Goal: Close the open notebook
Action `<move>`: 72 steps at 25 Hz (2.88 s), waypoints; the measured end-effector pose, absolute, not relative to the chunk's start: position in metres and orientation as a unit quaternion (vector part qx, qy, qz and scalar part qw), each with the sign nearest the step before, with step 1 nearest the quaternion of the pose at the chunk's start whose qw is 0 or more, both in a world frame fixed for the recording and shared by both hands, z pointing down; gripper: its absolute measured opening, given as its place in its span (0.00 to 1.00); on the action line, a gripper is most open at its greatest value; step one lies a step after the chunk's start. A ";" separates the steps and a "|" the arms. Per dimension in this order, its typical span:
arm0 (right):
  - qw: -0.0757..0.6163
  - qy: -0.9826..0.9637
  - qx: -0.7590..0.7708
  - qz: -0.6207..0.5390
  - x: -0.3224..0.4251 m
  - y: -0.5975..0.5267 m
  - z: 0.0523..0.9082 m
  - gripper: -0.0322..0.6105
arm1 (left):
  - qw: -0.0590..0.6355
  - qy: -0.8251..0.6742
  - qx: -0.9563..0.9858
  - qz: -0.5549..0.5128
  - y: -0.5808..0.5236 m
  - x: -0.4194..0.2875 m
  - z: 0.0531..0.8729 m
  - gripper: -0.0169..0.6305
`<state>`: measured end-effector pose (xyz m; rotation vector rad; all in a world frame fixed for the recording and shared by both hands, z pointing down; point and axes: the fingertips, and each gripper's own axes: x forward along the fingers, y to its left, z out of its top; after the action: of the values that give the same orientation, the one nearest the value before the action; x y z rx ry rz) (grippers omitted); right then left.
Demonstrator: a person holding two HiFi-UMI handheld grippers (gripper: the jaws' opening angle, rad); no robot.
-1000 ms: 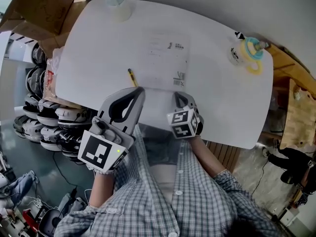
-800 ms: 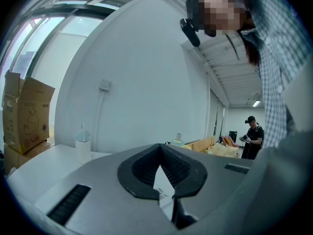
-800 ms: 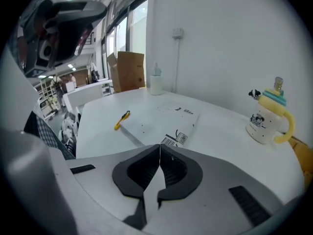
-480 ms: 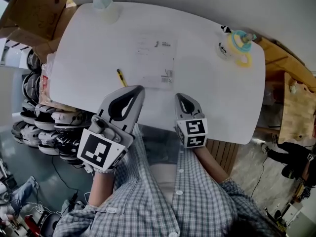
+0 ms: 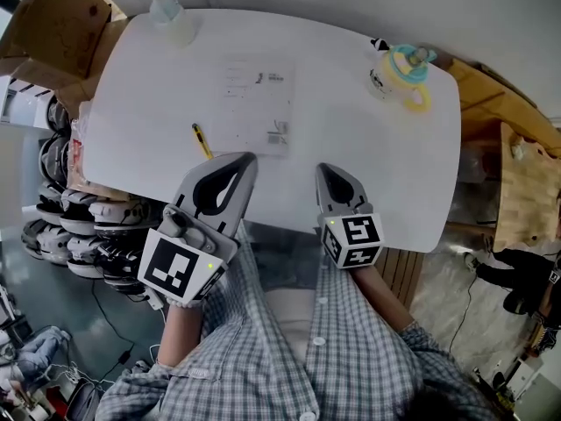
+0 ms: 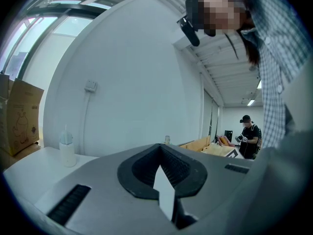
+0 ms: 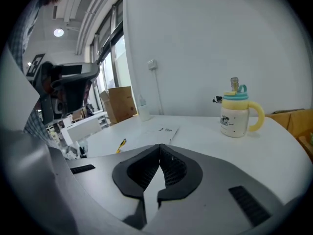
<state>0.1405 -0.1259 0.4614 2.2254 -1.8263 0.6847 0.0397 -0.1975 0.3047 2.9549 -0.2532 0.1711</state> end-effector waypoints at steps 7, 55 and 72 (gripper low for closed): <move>0.066 -0.622 0.759 0.182 0.160 -0.115 0.407 0.08 | 0.079 -0.075 0.993 0.038 -0.178 0.059 0.292 0.04; 0.047 -0.679 0.731 -0.051 0.152 -0.095 0.229 0.08 | 0.028 -0.094 0.995 -0.030 -0.133 0.061 0.238 0.04; 0.062 -0.676 0.734 -0.039 0.150 -0.096 0.238 0.08 | 0.027 -0.081 0.996 -0.038 -0.131 0.063 0.235 0.04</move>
<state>0.1503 -0.0956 0.2385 2.2188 -2.0430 -0.1188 0.0634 -0.1314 0.2351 3.0755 -0.2516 -0.1182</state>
